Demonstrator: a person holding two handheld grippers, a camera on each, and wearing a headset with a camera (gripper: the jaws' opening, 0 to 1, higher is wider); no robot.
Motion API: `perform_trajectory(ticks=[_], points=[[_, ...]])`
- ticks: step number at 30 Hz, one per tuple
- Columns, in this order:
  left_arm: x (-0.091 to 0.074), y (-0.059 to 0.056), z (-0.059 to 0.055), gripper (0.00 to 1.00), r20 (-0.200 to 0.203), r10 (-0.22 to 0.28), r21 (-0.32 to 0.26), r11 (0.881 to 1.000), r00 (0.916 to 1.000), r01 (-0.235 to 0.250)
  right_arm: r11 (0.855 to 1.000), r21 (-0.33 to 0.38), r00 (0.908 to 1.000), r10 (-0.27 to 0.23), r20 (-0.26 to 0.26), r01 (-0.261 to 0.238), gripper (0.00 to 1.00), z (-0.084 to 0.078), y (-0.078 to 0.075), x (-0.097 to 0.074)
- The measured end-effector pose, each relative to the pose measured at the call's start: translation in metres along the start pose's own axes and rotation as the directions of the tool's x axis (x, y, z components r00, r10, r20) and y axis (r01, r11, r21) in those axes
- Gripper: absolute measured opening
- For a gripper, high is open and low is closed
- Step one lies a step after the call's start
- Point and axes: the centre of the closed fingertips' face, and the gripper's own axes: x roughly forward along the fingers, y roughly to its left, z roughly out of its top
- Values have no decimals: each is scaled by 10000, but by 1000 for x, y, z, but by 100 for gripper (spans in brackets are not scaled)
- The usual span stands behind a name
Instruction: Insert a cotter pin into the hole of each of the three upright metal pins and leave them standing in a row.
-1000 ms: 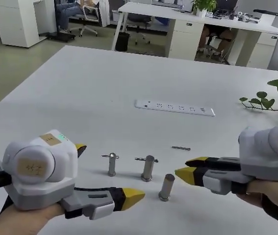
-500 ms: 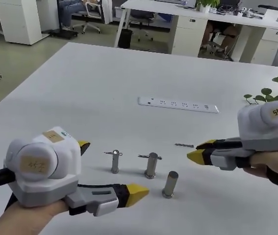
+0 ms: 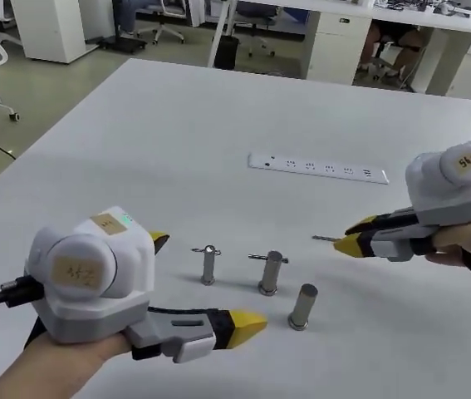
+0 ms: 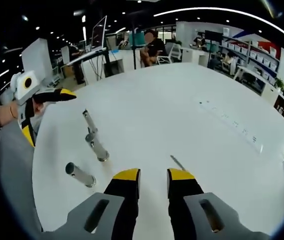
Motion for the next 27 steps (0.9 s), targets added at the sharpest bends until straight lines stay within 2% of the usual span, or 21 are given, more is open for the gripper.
perform_trajectory(ticks=[2, 6, 12, 18, 19, 20, 22, 27], points=[[1, -1, -1, 97, -25, 2, -8, 10000, 10000, -2, 10000, -42, 9999, 24, -155, -24, 16, 0, -4, 5], [1, -3, -3, 97, -76, -77, 8, 10000, 9999, 77, 9975, -703, 9969, -58, -785, 2, 15, -7, -21, 16], [2, -4, -4, 96, -81, -87, 36, 10000, 9999, 87, 9947, -1026, 9918, -118, -1272, -14, 14, -10, -34, 28], [3, -4, -5, 94, -124, -120, 61, 9999, 9999, 121, 9924, -1223, 9839, -69, -1784, -153, 12, -16, -41, 36], [3, -4, -5, 94, -140, -108, 66, 9999, 9998, 109, 9920, -1246, 9807, -29, -1953, -219, 12, -15, -51, 40], [3, -4, -5, 94, -136, -102, 69, 9999, 9999, 103, 9916, -1270, 9783, -19, -2070, -249, 12, -17, -54, 41], [2, -3, -4, 94, -108, -79, 45, 10000, 9999, 80, 9911, -1287, 9736, 27, -2283, -330, 12, -21, -55, 42], [2, -2, -2, 94, -39, -33, 24, 10000, 10000, 33, 9932, -1093, 9686, 120, -2484, -403, 11, -27, -58, 42]])
